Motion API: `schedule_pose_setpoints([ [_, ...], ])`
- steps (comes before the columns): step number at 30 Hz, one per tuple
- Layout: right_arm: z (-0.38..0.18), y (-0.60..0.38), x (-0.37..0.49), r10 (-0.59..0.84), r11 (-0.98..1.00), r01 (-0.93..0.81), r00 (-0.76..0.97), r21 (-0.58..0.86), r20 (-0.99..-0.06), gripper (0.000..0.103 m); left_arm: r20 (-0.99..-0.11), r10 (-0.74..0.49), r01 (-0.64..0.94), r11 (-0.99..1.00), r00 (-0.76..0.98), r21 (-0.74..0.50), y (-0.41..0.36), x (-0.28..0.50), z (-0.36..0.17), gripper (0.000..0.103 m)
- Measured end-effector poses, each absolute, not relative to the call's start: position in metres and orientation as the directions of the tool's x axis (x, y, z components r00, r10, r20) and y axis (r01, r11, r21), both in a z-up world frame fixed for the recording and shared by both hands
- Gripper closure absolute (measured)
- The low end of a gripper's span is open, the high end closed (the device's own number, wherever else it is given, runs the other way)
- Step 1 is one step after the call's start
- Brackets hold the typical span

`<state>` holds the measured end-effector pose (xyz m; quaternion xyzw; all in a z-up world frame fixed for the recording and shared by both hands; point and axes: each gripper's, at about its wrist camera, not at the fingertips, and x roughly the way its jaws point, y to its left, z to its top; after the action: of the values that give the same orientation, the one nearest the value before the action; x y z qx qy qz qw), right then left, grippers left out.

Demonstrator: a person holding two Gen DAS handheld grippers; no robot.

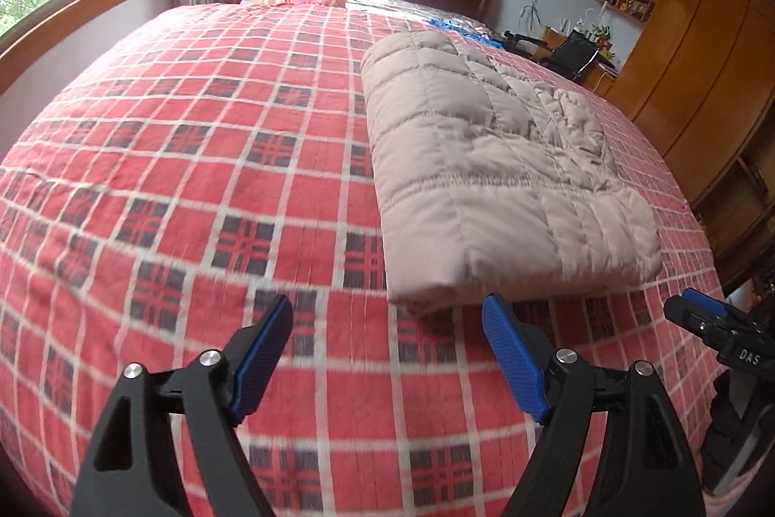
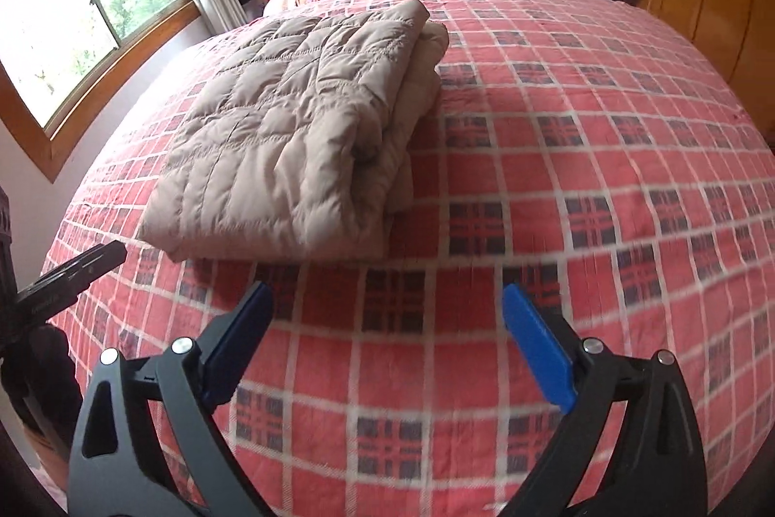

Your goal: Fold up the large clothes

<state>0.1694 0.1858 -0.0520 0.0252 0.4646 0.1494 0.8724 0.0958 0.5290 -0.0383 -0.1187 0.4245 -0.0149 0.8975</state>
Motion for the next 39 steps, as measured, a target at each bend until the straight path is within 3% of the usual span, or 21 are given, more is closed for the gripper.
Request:
schedule_pose_setpoints([
  [15,-0.027,0.197,0.104,0.127,0.988,-0.147,0.622,0.044,-0.773,0.008,-0.734,0.015,-0.126,0.987,0.679,-0.097,0.505,0.021,-0.012,0.021],
  [39,-0.005,0.196,0.057,0.085,0.992,-0.123,0.679,0.001,-0.729,0.008,-0.673,0.106,-0.154,0.988,0.732,-0.012,0.488,-0.027,0.012,0.021],
])
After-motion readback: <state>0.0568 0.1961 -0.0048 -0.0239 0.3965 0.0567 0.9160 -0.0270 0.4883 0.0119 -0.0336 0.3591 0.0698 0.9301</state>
